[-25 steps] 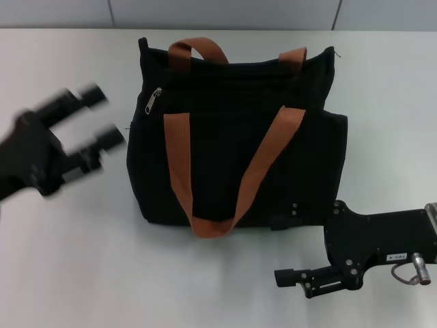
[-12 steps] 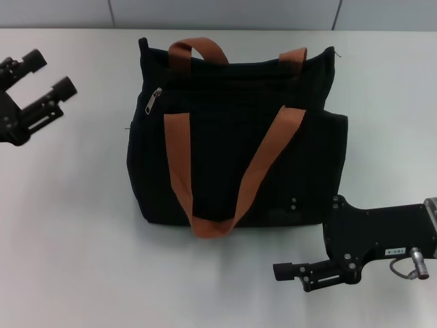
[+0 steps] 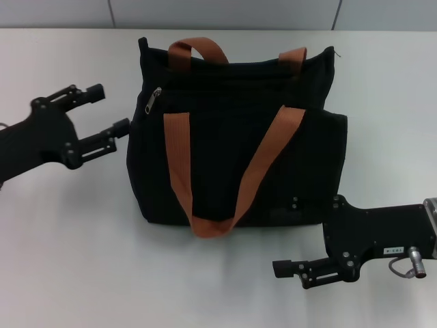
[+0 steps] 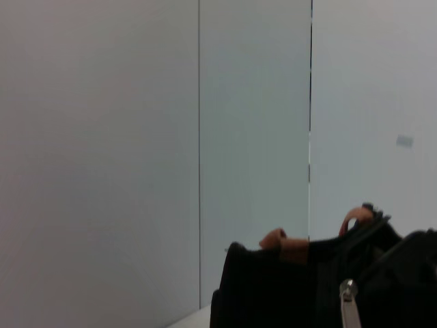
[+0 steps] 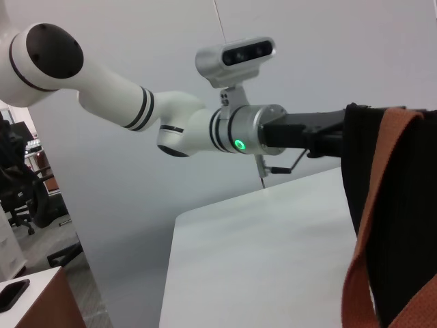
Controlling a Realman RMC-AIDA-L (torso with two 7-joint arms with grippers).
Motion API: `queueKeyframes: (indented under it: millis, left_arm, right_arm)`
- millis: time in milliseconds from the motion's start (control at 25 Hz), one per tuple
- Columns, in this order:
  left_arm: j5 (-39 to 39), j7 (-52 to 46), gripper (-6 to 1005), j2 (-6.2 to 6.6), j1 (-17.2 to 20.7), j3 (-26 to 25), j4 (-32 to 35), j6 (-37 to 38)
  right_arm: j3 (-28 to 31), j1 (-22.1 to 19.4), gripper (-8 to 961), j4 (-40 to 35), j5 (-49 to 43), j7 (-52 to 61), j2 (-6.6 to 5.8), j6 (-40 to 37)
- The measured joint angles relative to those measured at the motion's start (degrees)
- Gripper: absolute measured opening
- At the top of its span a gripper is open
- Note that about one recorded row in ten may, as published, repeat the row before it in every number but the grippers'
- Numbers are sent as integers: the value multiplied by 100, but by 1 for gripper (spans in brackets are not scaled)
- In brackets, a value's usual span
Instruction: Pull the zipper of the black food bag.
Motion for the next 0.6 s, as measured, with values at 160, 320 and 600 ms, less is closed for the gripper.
queueKeyframes:
  millis: [160,320,600]
  left_arm:
    - [259,38,741,-50,-221,12,-1,-196]
    - [299,39,739,-55,-353,79,0,-252]
    - [304,42,735,-132,-540,216,48,-603]
  right_arm:
    - [0,-14,826,3,0,10,3,1]
    - [0,-17,827,8,0,16,5,0]
    - [0,1,827,9,0,29,6,0]
